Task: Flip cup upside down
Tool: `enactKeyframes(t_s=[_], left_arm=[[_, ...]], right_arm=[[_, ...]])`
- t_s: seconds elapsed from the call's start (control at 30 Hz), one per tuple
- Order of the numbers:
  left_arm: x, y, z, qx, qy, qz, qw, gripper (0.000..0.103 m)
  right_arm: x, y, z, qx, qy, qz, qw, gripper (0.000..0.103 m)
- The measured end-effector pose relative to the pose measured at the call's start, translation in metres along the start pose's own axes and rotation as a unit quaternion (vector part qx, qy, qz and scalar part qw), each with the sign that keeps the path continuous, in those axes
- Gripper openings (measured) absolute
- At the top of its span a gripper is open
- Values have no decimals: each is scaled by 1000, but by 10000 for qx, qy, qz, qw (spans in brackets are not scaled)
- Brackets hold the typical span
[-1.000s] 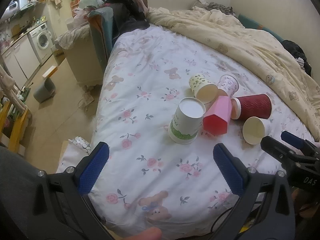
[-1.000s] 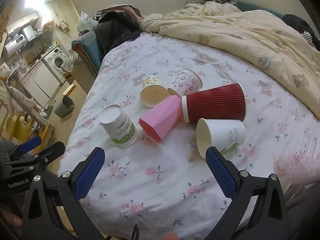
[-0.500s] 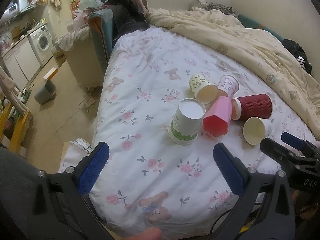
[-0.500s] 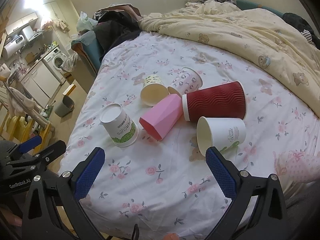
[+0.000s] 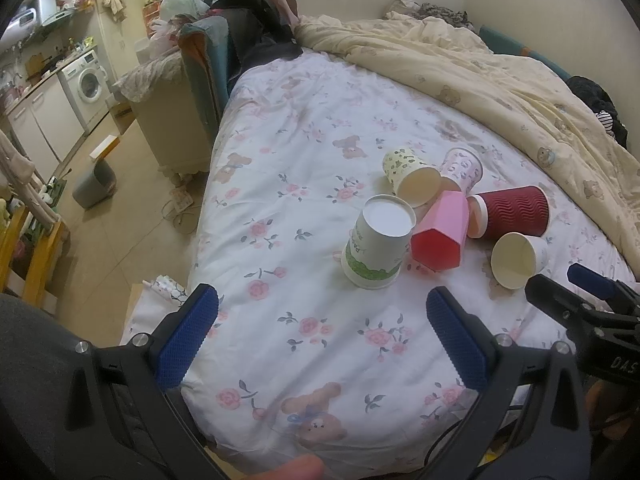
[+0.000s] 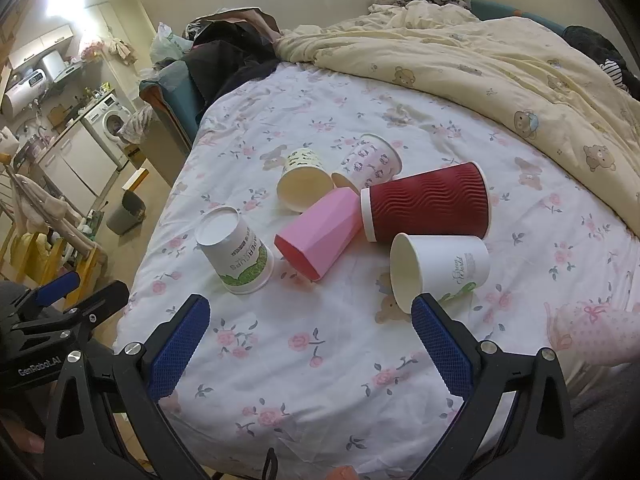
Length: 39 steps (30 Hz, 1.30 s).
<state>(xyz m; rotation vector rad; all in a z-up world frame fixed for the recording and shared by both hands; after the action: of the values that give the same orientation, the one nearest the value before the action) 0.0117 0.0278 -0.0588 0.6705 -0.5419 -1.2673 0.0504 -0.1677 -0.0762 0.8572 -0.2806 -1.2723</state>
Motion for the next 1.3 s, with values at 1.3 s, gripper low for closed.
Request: enactKeyframes(t_s=[1.3], left_arm=[[6,1,1,-51,-72,11,10000,103]], right_arm=[[5,0,0,17,-87,-55,9999,103]])
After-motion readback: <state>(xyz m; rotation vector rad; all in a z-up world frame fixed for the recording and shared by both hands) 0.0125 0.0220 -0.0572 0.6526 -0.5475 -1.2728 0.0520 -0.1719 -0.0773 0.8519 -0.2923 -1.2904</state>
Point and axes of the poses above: each gripper's, at about its wrist camera, not at the fingertips, and z roughly against the way its jaws point, x to its right, y to its top, the point moved 7 cm from there along -z, roughly the way its jaws point, and after that the axes turned 9 degrees about x, right-handed, at the moved point
